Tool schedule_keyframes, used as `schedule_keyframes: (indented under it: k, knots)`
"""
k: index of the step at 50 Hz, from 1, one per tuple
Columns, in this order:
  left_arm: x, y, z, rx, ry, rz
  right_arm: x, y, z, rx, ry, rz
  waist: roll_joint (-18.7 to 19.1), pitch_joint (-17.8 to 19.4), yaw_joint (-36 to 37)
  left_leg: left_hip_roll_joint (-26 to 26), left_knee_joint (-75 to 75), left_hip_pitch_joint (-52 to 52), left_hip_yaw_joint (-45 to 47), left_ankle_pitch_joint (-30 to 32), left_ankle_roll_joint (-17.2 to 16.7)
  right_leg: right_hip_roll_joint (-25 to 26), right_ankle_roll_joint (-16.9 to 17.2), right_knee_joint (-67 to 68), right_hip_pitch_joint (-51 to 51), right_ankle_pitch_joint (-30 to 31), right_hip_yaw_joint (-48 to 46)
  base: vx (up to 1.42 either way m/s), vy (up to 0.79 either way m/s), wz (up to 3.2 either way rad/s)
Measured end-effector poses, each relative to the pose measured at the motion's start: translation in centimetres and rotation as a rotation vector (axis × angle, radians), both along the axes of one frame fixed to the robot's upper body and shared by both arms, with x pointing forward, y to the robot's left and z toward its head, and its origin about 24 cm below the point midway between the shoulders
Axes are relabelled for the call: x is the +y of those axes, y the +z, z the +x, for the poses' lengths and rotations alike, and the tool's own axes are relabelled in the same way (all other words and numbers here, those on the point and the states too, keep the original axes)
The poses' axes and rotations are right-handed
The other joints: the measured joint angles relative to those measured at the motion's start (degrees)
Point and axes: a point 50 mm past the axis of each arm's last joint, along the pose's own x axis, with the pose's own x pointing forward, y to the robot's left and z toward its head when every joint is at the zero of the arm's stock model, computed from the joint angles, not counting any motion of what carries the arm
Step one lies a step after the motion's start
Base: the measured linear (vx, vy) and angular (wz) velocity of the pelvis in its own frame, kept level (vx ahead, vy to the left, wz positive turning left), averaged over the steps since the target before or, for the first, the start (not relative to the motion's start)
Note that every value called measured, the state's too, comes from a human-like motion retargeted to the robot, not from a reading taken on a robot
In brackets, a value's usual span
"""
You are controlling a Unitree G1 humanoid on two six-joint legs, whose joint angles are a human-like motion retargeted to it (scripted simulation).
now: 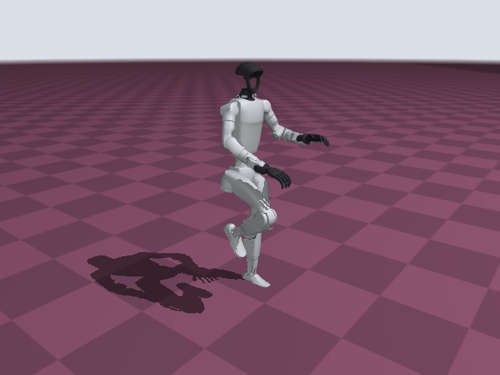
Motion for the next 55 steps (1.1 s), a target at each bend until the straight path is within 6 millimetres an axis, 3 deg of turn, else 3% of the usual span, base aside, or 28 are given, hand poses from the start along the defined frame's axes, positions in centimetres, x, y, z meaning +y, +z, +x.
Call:
schedule_keyframes:
  k: [3,7,10,15,21,26,28,30,32,35,37,39,45,47,50,52,55]
  knots:
    - [-0.6,0.0,-0.1,0.000,-0.016,-0.006,0.0,-1.1,-1.0,0.013,0.016,-0.052,1.5,2.1,-1.2,0.6,0.0,2.6,-1.5,0.3,-1.0,-0.3,0.5,5.8,-7.4,-2.6,-1.9,0.20,0.04,0.58]
    - [-0.3,-0.3,-0.7,0.002,-0.014,-0.020,0.0,0.8,-0.8,-0.123,0.025,-0.026,2.3,5.5,-4.0,0.8,0.0,6.8,-3.5,0.4,-2.0,-1.7,1.2,6.8,-10.8,-5.3,-3.1,0.22,0.04,0.63]
    - [-0.1,-1.1,-1.1,0.034,-0.009,-0.031,0.3,1.1,-0.6,-0.116,0.051,-0.038,2.2,6.0,-5.3,0.5,0.3,8.6,-4.4,0.1,-1.7,-3.2,1.1,3.1,-10.1,-6.2,-3.2,0.23,0.03,0.35]
    - [-1.1,-1.8,-1.1,0.079,-0.037,-0.039,0.2,-1.4,-1.1,0.062,0.029,-0.046,1.9,4.6,-2.8,-0.8,2.2,8.8,-4.2,-2.2,-0.2,-3.2,1.8,-10.6,-4.4,-3.8,-2.3,0.22,0.00,-0.06]
    - [-2.2,-1.3,-0.7,0.082,-0.096,-0.049,-0.8,-4.9,-2.8,0.319,-0.050,-0.023,1.5,1.4,-0.3,-2.0,1.5,8.4,-5.1,-4.1,-0.4,-4.0,4.6,-41.3,11.3,-0.4,-2.7,0.24,-0.01,0.13]
    - [-2.4,-0.8,-0.9,0.064,-0.153,-0.061,-2.1,-6.2,-4.7,0.356,-0.114,0.009,0.0,0.1,-3.5,-4.1,2.2,9.8,-10.1,-6.9,-1.5,-6.0,9.2,-78.7,33.6,3.8,-3.5,0.33,-0.05,1.01]
    - [-2.3,-0.7,-1.4,0.053,-0.175,-0.057,-2.5,-6.8,-5.9,0.354,-0.138,0.021,-1.8,-0.4,-5.2,-6.0,4.4,10.6,-12.3,-9.0,-3.7,-7.9,11.3,-91.4,42.6,5.0,-4.4,0.45,-0.12,1.06]
    - [-2.1,0.4,-1.5,-0.005,-0.186,-0.067,-2.2,-7.2,-6.7,0.378,-0.132,0.086,-3.8,0.1,-6.0,-7.7,6.6,11.8,-13.7,-11.3,-3.9,-8.4,14.0,-101.8,50.7,5.4,-4.9,0.42,-0.17,0.57]
    - [-1.5,2.2,-0.6,-0.067,-0.176,-0.102,-2.6,-6.2,-5.6,0.316,-0.131,0.099,-3.9,3.9,-4.5,-8.2,5.3,16.5,-13.3,-11.5,-3.4,-5.3,14.1,-116.4,61.4,10.0,-2.8,0.37,-0.21,-0.40]
    - [-0.7,3.0,-0.5,-0.115,-0.144,-0.127,-2.6,-6.2,-5.5,0.298,-0.135,0.091,-3.7,4.9,-2.8,-8.9,9.4,18.0,-10.4,-12.4,-2.8,-3.8,16.2,-125.9,68.1,18.6,-1.5,0.40,-0.22,-0.79]
    - [0.0,3.2,-0.6,-0.131,-0.107,-0.145,-2.3,-6.3,-5.4,0.307,-0.122,0.082,-3.3,5.4,-1.6,-8.6,15.0,17.3,-7.6,-11.8,-2.7,-2.5,17.9,-127.3,70.0,20.3,0.3,0.38,-0.39,-1.46]
    - [0.8,3.6,-0.5,-0.149,-0.064,-0.134,-1.6,-6.2,-5.0,0.333,-0.101,0.094,-3.6,6.0,0.9,-7.4,25.1,14.3,-4.2,-10.1,-3.7,-0.1,18.0,-123.9,69.5,17.5,3.2,0.38,-0.46,-1.81]
    - [2.2,5.7,-0.9,-0.213,-0.027,-0.074,-1.4,-5.4,-4.3,0.286,-0.094,0.070,-7.4,6.5,-1.4,-13.4,64.0,-8.1,-4.6,8.7,-7.4,-6.5,17.9,-118.9,71.3,12.2,7.3,0.34,-0.02,-0.39]
    - [2.1,6.0,-0.6,-0.217,-0.023,-0.065,-1.4,-5.3,-4.4,0.284,-0.092,0.074,-8.2,6.5,-1.2,-12.8,76.3,-16.4,-3.6,5.5,-7.4,-7.1,17.9,-118.1,72.1,10.9,8.0,0.31,-0.13,-0.25]
    - [1.6,4.8,0.0,-0.168,-0.020,-0.067,-1.4,-5.9,-5.0,0.323,-0.104,0.079,-9.1,5.9,0.3,-8.8,94.0,-28.7,-0.8,-4.5,-6.3,-6.9,17.8,-118.5,73.2,10.2,9.6,0.29,-0.18,-0.51]
    - [1.4,3.5,0.3,-0.135,0.001,-0.073,-1.9,-5.7,-5.1,0.302,-0.117,0.083,-8.9,6.6,1.6,-5.3,104.2,-36.2,1.9,-6.9,-7.3,-6.8,17.7,-118.8,74.4,10.5,11.0,0.25,-0.04,-0.64]
    - [0.3,0.2,0.9,-0.007,0.004,-0.051,-2.2,-5.7,-5.0,0.322,-0.129,0.100,-11.1,6.9,3.3,-4.3,115.7,-49.4,4.7,-8.1,-7.3,-9.1,17.9,-118.3,73.8,10.0,12.8,0.19,0.01,-0.45]
